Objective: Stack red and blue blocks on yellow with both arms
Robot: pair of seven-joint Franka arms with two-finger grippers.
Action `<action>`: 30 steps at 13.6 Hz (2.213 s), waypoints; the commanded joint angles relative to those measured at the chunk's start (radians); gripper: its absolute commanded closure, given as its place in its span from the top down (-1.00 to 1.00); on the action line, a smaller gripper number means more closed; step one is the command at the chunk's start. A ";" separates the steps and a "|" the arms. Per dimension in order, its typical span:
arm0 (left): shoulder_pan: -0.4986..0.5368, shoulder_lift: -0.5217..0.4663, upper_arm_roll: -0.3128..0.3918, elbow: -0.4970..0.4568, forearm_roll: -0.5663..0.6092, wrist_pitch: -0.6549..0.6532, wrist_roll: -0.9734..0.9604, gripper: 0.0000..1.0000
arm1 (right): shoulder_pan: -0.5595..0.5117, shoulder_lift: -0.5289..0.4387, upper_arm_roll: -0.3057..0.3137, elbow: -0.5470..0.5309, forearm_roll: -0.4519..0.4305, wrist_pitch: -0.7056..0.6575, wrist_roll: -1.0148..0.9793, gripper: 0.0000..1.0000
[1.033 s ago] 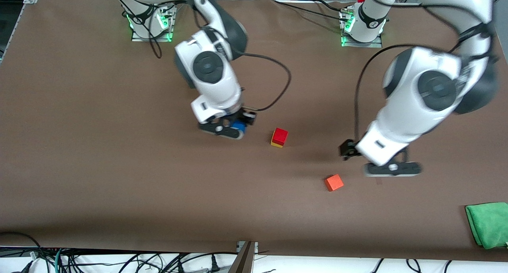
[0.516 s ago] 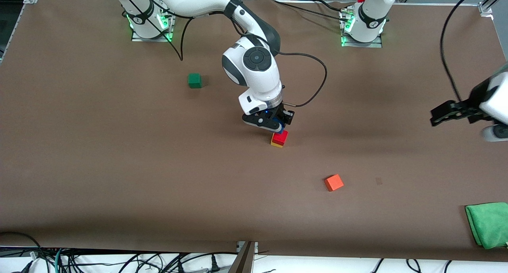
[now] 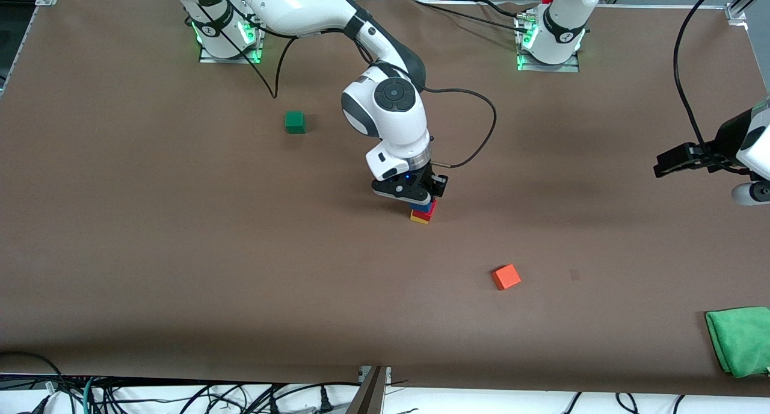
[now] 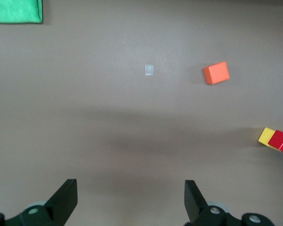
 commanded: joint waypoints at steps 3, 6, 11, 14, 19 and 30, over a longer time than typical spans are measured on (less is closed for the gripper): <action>0.009 -0.025 0.005 -0.031 -0.011 -0.011 0.016 1.00 | 0.005 0.034 -0.004 0.048 -0.018 0.024 0.016 -0.20; 0.010 -0.024 0.005 -0.029 -0.010 -0.011 0.016 1.00 | 0.004 0.033 -0.004 0.048 -0.016 0.032 0.016 1.00; 0.013 -0.024 0.003 -0.029 -0.011 -0.011 0.016 1.00 | -0.011 -0.004 -0.008 0.050 -0.009 -0.072 0.007 1.00; 0.015 -0.024 0.003 -0.029 -0.011 -0.011 0.016 1.00 | -0.089 -0.111 -0.008 0.053 -0.007 -0.219 -0.023 1.00; 0.015 -0.024 0.003 -0.029 -0.011 -0.011 0.016 1.00 | -0.289 -0.288 -0.004 0.033 0.074 -0.571 -0.334 1.00; 0.013 -0.024 0.005 -0.028 0.016 -0.011 0.014 1.00 | -0.671 -0.851 0.004 -0.513 0.059 -0.706 -0.978 1.00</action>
